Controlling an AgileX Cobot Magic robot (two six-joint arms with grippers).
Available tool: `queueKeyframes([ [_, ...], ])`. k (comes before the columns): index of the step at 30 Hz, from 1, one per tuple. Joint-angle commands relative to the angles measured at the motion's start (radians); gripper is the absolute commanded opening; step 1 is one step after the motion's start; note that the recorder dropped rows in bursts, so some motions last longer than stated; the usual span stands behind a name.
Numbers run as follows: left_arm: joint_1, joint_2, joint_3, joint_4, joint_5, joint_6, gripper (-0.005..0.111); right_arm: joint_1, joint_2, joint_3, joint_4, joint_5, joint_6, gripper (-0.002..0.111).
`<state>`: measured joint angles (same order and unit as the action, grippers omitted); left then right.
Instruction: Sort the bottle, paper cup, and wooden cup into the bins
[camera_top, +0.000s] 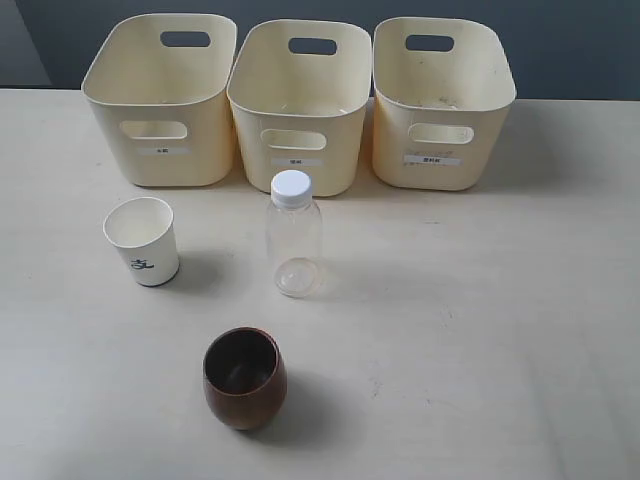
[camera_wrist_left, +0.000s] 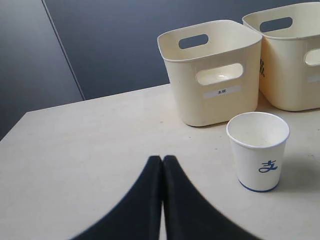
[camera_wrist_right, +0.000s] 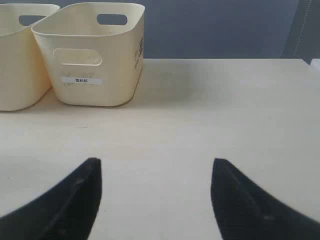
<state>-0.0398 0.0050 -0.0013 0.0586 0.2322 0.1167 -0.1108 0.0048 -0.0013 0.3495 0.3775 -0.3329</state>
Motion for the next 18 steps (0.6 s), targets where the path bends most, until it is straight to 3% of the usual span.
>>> queueKeyframes([
  [1, -0.003, -0.005, 0.001, 0.008, -0.007, -0.002, 0.000, -0.005, -0.005, 0.001, 0.000, -0.007, 0.000, 0.061],
  [18, -0.003, -0.005, 0.001, 0.008, -0.007, -0.002, 0.000, -0.005, -0.005, 0.001, -0.008, -0.007, 0.000, 0.061],
])
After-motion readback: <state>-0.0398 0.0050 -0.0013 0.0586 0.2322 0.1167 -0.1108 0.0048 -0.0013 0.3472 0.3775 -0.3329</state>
